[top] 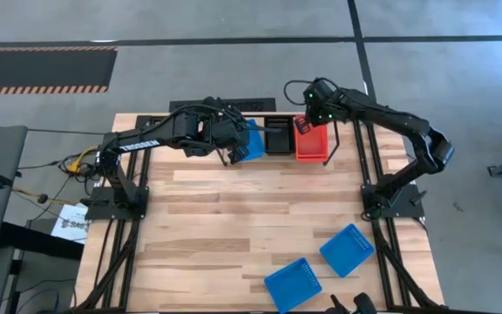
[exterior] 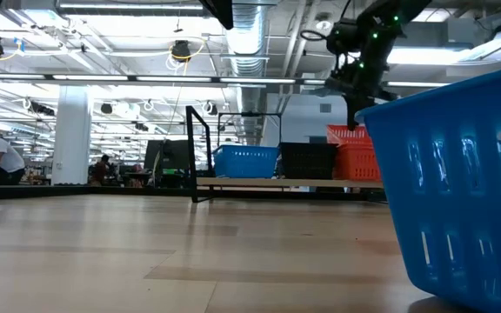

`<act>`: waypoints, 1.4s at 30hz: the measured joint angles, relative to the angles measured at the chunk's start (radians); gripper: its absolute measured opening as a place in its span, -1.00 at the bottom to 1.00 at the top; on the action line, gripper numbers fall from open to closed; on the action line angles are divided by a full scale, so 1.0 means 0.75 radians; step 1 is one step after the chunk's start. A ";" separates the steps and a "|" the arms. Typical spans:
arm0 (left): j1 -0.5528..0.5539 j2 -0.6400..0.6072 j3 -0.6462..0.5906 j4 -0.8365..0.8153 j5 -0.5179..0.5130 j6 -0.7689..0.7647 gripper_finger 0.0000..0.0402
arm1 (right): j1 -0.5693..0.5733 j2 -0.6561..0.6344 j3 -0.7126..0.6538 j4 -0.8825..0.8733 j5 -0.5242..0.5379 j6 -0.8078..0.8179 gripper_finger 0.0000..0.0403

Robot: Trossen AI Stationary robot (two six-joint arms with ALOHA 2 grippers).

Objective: Stack baskets on shelf by color
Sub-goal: Stack the orange bin on top of the orange bin on the shelf

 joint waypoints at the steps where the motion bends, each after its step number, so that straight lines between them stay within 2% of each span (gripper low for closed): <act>1: 0.000 0.000 0.000 0.000 0.000 0.000 -1.00 | -0.004 0.001 -0.012 -0.005 0.000 -0.001 -1.00; 7: 0.000 0.001 0.000 0.000 0.003 0.000 -1.00 | -0.014 -0.001 -0.028 0.059 -0.002 -0.001 -1.00; 17: 0.000 0.001 0.000 0.000 0.021 0.000 -1.00 | 0.056 -0.003 0.058 0.069 -0.009 -0.017 -1.00; 25: 0.000 0.000 0.000 0.000 0.021 -0.001 -1.00 | -0.004 -0.002 0.063 0.053 0.025 -0.042 -1.00; 35: 0.000 0.000 0.000 0.001 0.021 -0.001 -1.00 | -0.015 0.000 -0.066 0.079 -0.004 -0.028 -1.00; 42: 0.000 0.000 0.000 0.001 0.021 -0.002 -1.00 | -0.003 -0.025 -0.063 0.154 -0.019 -0.036 -1.00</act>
